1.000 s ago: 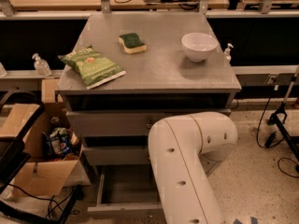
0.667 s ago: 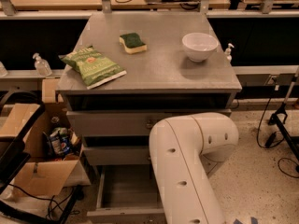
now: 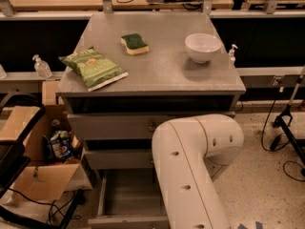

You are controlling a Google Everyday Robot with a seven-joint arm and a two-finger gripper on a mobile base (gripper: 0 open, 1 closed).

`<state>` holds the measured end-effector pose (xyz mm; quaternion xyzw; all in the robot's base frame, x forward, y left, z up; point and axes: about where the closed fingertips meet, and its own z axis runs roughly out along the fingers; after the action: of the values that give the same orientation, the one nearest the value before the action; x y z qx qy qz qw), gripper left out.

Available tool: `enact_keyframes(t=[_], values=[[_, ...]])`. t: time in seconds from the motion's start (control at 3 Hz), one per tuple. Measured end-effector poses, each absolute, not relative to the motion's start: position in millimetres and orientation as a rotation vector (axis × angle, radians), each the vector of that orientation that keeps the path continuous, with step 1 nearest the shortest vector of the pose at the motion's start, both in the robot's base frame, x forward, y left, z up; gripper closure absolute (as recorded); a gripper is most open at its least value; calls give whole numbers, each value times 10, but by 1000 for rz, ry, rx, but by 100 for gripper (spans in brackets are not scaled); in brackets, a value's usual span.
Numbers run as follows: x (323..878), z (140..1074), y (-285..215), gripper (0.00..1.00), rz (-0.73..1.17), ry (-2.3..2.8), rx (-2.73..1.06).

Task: Open bottom drawer

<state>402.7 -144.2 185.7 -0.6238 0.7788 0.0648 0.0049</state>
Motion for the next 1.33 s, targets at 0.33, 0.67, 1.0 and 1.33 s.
enact_keyframes(t=[0.33, 0.67, 1.0, 1.33], values=[[4027, 1857, -1442, 100, 203, 2439, -1954], [4026, 1857, -1442, 100, 203, 2439, -1954], [4026, 1857, -1442, 100, 203, 2439, -1954], [4026, 1856, -1442, 82, 203, 2439, -1954]])
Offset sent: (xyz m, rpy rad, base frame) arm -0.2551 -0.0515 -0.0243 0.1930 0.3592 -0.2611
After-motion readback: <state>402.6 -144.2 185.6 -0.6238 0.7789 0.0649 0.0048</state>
